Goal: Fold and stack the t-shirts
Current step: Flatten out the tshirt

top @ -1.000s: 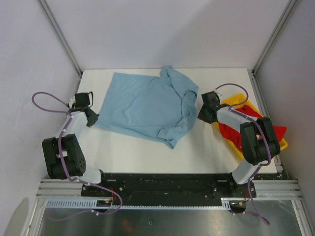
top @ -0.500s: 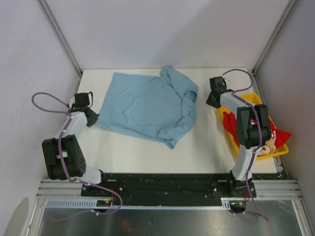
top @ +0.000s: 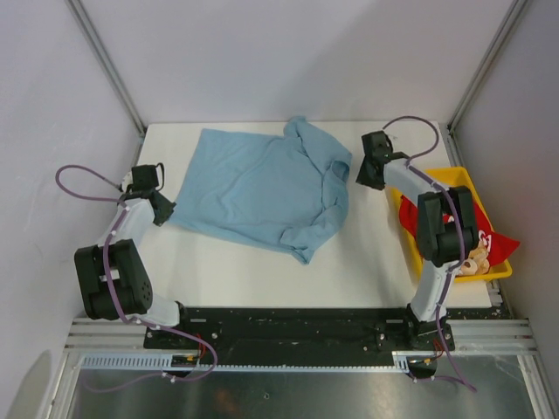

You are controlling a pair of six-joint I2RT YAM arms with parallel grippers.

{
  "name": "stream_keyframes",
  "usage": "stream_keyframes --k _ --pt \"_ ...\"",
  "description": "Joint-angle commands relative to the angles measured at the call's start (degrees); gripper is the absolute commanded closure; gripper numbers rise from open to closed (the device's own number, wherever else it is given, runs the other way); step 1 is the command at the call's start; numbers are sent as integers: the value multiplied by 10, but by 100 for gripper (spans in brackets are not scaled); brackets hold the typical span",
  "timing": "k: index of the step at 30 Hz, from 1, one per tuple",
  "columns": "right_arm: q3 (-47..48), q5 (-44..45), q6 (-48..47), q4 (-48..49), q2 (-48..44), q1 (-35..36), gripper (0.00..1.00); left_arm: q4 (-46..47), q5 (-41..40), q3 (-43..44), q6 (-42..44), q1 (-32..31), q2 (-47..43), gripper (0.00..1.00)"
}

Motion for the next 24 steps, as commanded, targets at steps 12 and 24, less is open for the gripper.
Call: stream_keyframes --k 12,24 --pt "-224 -13 137 19 -228 225 49 9 0 -5 -12 6 -23 100" --pt "-267 22 226 54 -238 344 52 9 2 -6 -13 6 -19 100"
